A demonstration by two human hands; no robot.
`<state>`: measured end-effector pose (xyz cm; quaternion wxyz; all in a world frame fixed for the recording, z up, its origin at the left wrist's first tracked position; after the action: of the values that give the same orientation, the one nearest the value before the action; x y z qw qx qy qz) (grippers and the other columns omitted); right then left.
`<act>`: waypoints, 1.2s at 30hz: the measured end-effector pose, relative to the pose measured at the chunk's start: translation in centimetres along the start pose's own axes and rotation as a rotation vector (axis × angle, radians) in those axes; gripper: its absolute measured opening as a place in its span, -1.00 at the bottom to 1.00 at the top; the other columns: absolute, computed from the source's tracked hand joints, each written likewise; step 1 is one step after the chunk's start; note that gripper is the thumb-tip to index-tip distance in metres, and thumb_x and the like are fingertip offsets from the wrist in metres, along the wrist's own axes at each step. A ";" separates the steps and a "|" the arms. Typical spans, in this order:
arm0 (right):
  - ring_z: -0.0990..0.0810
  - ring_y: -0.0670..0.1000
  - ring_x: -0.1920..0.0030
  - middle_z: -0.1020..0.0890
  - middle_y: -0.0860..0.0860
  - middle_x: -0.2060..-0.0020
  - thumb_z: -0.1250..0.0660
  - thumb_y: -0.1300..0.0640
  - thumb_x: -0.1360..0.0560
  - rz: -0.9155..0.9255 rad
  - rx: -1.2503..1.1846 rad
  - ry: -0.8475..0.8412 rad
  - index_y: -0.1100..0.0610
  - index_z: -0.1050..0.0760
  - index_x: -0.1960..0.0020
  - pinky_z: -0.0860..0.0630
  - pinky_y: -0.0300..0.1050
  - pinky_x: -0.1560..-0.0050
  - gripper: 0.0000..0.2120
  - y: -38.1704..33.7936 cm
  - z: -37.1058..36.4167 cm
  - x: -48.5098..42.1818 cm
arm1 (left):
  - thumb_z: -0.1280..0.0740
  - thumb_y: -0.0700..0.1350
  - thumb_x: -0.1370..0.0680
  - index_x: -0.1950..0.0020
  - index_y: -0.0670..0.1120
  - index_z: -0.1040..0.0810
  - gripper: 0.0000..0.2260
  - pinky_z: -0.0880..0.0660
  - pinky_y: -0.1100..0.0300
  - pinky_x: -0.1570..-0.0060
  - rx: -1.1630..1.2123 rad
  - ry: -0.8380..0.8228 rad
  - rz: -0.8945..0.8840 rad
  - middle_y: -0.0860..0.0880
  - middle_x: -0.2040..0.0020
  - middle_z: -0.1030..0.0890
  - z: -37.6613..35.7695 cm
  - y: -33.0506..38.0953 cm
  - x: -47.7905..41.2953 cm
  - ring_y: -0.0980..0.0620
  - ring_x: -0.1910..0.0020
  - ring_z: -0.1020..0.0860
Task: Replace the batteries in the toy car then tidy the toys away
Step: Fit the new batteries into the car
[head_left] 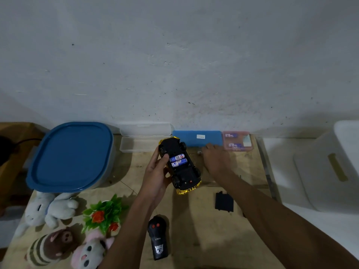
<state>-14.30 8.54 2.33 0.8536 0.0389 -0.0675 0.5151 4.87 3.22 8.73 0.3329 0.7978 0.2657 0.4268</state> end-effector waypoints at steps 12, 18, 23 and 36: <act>-0.56 -0.13 0.12 -0.63 -0.04 0.06 -0.24 0.09 -0.61 -0.407 -1.247 0.106 0.08 -0.51 -0.25 -0.42 -0.30 0.19 -0.76 0.0 3.4 5.4 | -0.23 -0.17 -0.65 -0.35 0.17 -0.50 -0.66 -0.59 -0.09 -0.04 0.013 -0.021 -0.032 0.06 -0.03 -0.71 -0.7 0.2 1.3 -0.07 -0.06 -0.63; -0.61 -0.15 0.14 -0.67 -0.07 0.06 -0.36 0.06 -0.54 -0.501 -1.576 0.325 0.00 -0.53 -0.18 -0.47 -0.33 0.19 -0.78 -2.0 7.6 11.4 | -0.23 -0.16 -0.65 -0.42 0.17 -0.45 -0.62 -0.58 -0.12 -0.10 -0.009 -0.034 -0.037 -0.01 -0.21 -0.63 -1.3 0.2 2.6 -0.10 -0.17 -0.61; -0.63 -0.22 0.06 -0.66 -0.09 0.00 -0.38 0.05 -0.53 -0.406 -1.492 0.358 0.04 -0.53 -0.18 -0.48 -0.47 0.24 -0.77 -4.3 8.7 13.5 | -0.24 -0.16 -0.64 -0.41 0.16 -0.47 -0.63 -0.56 -0.11 -0.10 -0.038 -0.051 -0.056 0.00 -0.17 -0.66 -1.8 0.1 3.7 -0.10 -0.13 -0.62; -0.55 -0.16 0.02 -0.57 -0.13 0.06 -0.35 -0.11 -0.51 -0.316 -1.067 0.396 0.01 -0.58 -0.05 -0.46 -0.35 0.17 -0.77 -6.3 6.3 14.6 | -0.24 -0.12 -0.65 -0.38 0.20 -0.46 -0.65 -0.61 0.09 0.15 -0.044 -0.032 -0.107 0.07 -0.01 -0.72 -1.6 -0.3 5.5 -0.05 -0.06 -0.64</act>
<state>-2.50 17.55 10.85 0.8179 -0.4833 -0.1499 0.2737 6.19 7.78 11.87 0.3769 0.7817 0.2931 0.4012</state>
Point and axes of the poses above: each hand's wrist, its own x-axis away from the middle knuckle, its own z-axis out of the back of the hand, y = z × x, the point moved 1 cm from there along -x, towards the middle knuckle
